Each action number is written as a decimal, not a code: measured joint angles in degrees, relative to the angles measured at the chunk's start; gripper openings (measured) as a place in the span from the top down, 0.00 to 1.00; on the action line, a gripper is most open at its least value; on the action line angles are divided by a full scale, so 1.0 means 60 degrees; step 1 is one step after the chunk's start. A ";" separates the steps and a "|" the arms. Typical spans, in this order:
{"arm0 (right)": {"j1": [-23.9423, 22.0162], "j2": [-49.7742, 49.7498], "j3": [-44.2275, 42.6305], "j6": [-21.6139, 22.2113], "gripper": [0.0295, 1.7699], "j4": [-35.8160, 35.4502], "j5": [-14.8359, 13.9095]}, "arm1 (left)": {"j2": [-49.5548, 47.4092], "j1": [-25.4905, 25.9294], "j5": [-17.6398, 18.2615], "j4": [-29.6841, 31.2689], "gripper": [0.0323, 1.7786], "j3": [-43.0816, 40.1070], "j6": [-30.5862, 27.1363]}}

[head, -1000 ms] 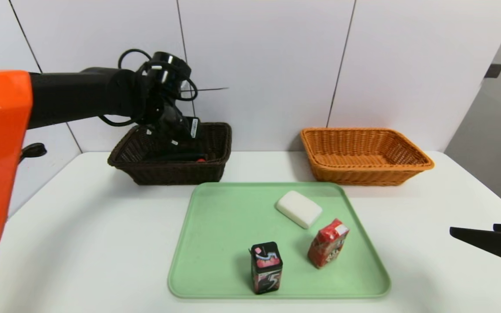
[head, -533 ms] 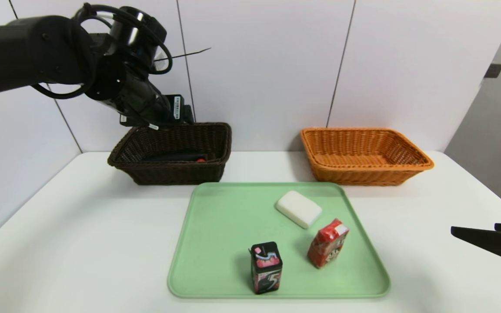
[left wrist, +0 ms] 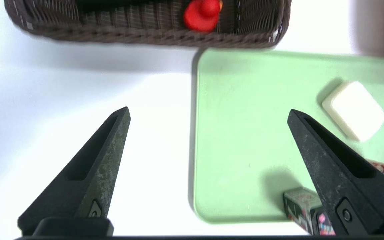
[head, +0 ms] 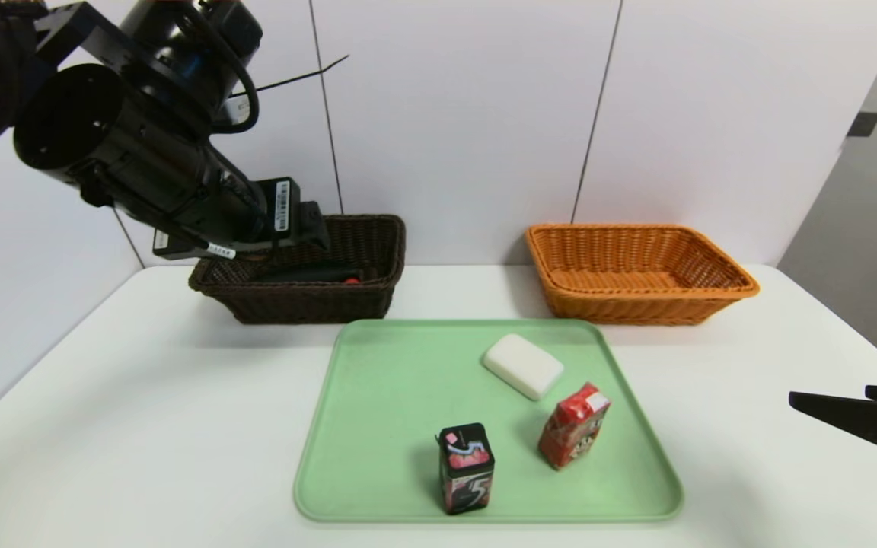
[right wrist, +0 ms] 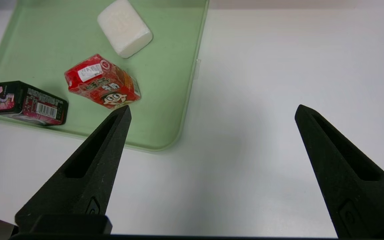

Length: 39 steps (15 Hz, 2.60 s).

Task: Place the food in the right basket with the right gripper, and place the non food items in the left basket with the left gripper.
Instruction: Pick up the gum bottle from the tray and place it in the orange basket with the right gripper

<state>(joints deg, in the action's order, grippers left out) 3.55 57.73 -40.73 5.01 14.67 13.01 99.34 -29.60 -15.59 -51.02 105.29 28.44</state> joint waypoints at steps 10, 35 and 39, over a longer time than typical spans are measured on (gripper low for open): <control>0.2440 0.1178 -0.1839 -0.0120 0.04 0.0146 -0.0087 | -0.2436 -0.0412 -0.0033 0.0010 0.05 -0.3275 0.0175; 0.8531 0.7513 -0.6676 0.1847 0.04 0.2001 -0.3105 | -0.4086 -0.0396 -0.0006 -0.0051 0.05 -0.4360 -0.0098; 0.8735 0.7765 -0.6546 0.2408 0.04 0.2357 -0.3448 | -0.4131 -0.0400 -0.0004 -0.0026 0.05 -0.4437 -0.0110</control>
<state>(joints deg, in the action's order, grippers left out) 55.95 104.33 -80.01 19.46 28.81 -7.68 74.56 -32.00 -15.62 -51.18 78.67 27.78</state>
